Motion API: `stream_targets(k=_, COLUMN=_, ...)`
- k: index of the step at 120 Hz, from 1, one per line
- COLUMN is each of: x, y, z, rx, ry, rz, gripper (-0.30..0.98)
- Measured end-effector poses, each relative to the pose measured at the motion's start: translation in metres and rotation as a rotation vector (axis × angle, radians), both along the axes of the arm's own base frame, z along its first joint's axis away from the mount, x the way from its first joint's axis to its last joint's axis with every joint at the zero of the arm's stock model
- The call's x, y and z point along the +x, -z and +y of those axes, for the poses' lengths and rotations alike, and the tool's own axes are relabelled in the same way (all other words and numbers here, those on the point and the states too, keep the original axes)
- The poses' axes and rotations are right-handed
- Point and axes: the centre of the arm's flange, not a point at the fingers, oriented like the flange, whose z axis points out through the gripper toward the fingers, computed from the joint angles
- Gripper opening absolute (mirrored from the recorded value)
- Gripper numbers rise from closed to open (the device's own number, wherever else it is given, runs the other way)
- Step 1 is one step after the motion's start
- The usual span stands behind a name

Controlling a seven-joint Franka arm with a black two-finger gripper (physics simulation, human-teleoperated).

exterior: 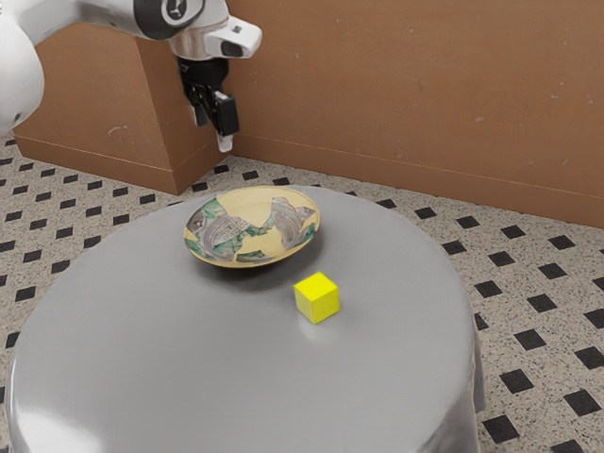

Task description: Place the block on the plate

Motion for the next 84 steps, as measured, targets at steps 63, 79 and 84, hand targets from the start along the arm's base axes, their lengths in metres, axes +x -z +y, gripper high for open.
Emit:
stream_targets(k=63, x=0.005, y=0.115, z=-0.091, rx=-0.017, ry=0.403, rz=0.197, gripper=0.68)
stream_targets(k=79, x=0.006, y=0.145, z=-0.114, rx=-0.106, ry=0.443, rz=0.221, gripper=0.69)
stream_targets(k=84, x=0.007, y=0.153, z=-0.123, rx=-0.119, ry=0.451, rz=0.222, gripper=0.69)
